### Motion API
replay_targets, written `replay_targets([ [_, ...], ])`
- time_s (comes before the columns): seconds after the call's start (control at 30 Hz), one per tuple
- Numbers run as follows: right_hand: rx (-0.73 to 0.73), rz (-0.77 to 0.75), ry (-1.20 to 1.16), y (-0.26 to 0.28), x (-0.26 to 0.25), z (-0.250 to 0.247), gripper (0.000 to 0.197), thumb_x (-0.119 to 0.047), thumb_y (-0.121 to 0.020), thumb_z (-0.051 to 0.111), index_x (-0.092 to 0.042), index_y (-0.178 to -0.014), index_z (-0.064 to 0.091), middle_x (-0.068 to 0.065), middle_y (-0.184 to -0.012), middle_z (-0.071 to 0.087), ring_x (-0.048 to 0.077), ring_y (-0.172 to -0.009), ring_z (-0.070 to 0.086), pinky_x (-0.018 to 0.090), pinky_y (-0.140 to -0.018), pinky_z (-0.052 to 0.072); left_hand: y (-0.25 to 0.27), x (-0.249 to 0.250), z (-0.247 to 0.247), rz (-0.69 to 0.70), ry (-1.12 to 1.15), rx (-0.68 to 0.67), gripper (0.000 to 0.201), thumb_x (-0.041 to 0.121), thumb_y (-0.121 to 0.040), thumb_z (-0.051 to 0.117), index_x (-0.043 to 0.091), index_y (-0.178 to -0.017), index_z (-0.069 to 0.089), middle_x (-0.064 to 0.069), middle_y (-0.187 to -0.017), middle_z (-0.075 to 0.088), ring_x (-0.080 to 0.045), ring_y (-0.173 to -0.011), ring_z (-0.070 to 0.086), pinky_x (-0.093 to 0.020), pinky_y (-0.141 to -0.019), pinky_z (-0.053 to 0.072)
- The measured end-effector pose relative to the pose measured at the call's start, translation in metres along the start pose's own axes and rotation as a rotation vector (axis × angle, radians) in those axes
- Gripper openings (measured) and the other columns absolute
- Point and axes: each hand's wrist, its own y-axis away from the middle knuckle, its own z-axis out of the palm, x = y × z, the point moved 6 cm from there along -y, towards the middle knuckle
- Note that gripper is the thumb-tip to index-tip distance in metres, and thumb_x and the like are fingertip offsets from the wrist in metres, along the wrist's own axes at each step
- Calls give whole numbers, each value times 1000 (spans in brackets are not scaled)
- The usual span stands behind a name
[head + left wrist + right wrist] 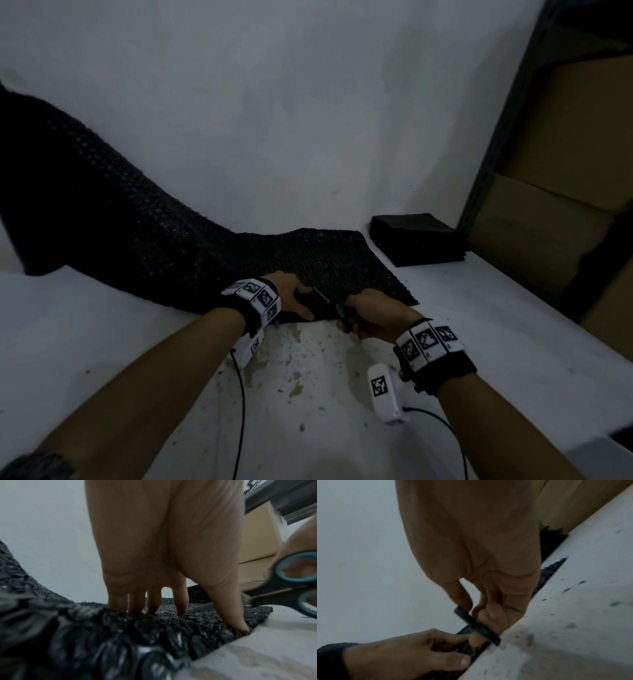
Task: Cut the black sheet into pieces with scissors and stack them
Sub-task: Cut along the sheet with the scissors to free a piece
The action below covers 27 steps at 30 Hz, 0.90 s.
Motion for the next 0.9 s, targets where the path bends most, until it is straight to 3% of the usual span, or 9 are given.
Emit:
replay_targets([
  [0.1, 0, 28, 5, 0, 14, -6, 22, -14, -101, 55, 6, -102, 66, 15, -82, 70, 17, -58, 54, 28, -52, 43, 1, 4, -1, 23, 30, 24, 83, 64, -80, 69, 27, -150, 43, -5, -135, 60, -26, -115, 60, -38, -99, 50],
  [0.2, -26, 39, 20, -4, 25, -16, 21, -9, -91, 69, 7, -102, 73, 19, -93, 73, 23, -75, 59, 29, -61, 48, -2, 5, -2, 40, 77, 72, 82, 61, -80, 72, 26, -149, 45, -3, -142, 54, -24, -120, 57, -33, -100, 49],
  [0.37, -136, 8, -86, -3, 35, -25, 20, -7, -85, 75, 1, -103, 77, 24, -108, 72, 28, -97, 61, 39, -97, 51, 2, 10, -11, 45, 74, 249, 64, 51, -76, 81, 19, -129, 66, -3, -127, 63, -23, -111, 62, -37, -94, 54],
  [0.4, -156, -4, -93, -2, 35, -26, 19, -8, -87, 74, 0, -103, 77, 22, -106, 73, 25, -96, 64, 37, -94, 53, 4, 11, -13, 52, 88, 279, 53, 49, -75, 82, 18, -117, 71, -3, -118, 66, -23, -104, 64, -37, -89, 56],
  [0.47, -190, 6, -60, 5, 35, -24, 25, -19, -90, 72, -2, -108, 76, 17, -104, 74, 16, -86, 66, 24, -73, 56, 6, 14, -13, 68, 129, 257, 43, 48, -72, 85, 17, -101, 74, -1, -105, 70, -21, -94, 66, -36, -82, 58],
  [0.57, -256, 12, -6, 14, 35, -18, 60, -50, -82, 71, 0, -115, 71, 13, -98, 74, 12, -70, 58, 19, -57, 47, 9, 20, -2, 100, 89, 138, 51, 52, -67, 87, 18, -103, 71, 3, -106, 67, -19, -95, 63, -37, -86, 56],
  [0.7, -343, -14, -34, 24, 33, -9, 65, -46, -82, 72, 6, -120, 66, 18, -101, 71, 19, -83, 62, 19, -58, 45, 8, 23, 0, 120, 73, 171, 44, 47, -69, 87, 19, -99, 70, 2, -103, 67, -18, -92, 62, -33, -81, 53],
  [0.77, -387, -19, -33, 28, 33, -7, 70, -50, -79, 73, 7, -120, 66, 19, -102, 71, 25, -92, 59, 22, -64, 44, 6, 22, -1, 120, 98, 183, 36, 41, -73, 86, 17, -94, 71, 0, -100, 69, -16, -86, 61, -29, -76, 50],
  [0.9, -463, -9, 28, 38, 35, -5, 63, -50, -92, 59, 5, -123, 65, 17, -103, 71, 23, -94, 60, 27, -81, 45, 7, 23, -1, 124, 137, 175, 25, 32, -77, 84, 13, -89, 73, -3, -95, 72, -17, -84, 63, -29, -75, 52],
])
